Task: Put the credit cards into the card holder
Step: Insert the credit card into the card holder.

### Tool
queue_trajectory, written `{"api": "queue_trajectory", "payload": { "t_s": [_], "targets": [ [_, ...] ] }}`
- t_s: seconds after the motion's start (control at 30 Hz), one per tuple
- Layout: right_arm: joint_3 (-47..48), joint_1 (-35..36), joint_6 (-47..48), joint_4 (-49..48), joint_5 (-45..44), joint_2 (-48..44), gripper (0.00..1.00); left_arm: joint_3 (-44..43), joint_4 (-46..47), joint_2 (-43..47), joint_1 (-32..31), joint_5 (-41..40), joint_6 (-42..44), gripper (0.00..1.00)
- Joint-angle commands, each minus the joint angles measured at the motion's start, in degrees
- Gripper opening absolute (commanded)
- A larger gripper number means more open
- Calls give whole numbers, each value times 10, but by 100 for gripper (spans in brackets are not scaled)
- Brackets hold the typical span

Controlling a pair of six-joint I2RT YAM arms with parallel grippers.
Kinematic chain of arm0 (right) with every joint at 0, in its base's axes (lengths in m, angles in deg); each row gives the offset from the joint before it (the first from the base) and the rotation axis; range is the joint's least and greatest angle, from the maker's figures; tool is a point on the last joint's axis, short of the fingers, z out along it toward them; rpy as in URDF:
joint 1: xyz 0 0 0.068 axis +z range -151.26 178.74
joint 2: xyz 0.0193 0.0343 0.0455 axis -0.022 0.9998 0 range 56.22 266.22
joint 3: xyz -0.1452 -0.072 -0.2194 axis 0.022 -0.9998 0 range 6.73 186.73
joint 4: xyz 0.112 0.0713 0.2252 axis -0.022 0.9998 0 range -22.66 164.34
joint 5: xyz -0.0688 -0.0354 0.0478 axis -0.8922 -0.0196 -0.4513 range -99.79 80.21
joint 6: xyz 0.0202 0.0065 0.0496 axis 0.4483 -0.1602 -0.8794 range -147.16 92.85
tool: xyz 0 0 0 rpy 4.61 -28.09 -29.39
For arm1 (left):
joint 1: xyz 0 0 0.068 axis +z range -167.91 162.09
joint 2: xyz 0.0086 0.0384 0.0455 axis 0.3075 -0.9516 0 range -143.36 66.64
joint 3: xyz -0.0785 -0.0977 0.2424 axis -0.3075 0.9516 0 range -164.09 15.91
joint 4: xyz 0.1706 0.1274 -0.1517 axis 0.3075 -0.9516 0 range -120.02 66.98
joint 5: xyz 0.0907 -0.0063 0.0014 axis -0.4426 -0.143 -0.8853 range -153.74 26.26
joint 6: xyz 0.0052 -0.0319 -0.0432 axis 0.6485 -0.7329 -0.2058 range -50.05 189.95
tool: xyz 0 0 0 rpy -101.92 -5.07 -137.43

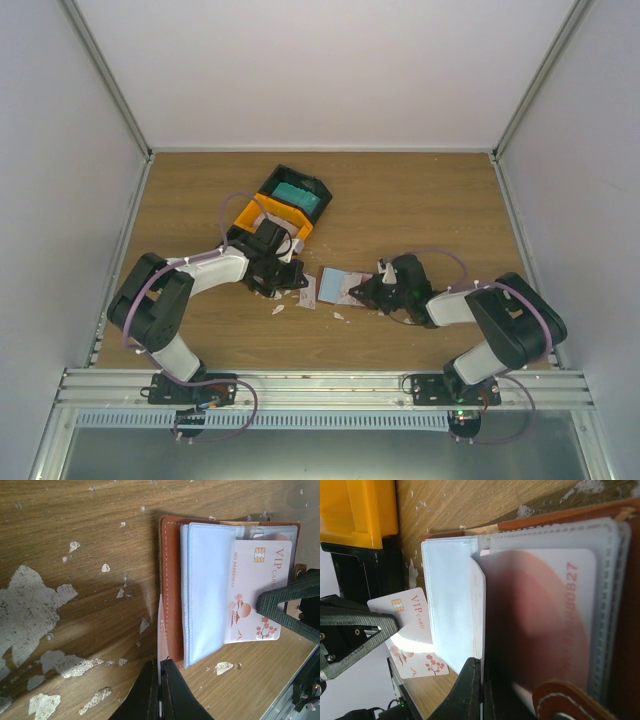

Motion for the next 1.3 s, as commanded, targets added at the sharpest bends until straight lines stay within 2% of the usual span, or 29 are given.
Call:
{"api": "queue_trajectory", "payload": {
  "t_s": [0.0, 0.27, 0.5, 0.9, 1.27],
  "targets": [
    [-6, -5, -7, -5, 15, 27, 0, 4, -1, -13, -6, 0, 15, 0],
    [4, -12, 49, 14, -8, 30, 1, 6, -2, -14, -6, -5, 16, 0],
    [9, -13, 51, -27, 17, 60, 4, 9, 1, -17, -7, -3, 16, 0],
    [36, -12, 83, -22, 59, 96, 5, 10, 3, -24, -7, -2, 17, 0],
    [60, -12, 134, 41, 54, 97, 15, 12, 7, -24, -8, -3, 16, 0]
  ]
}}
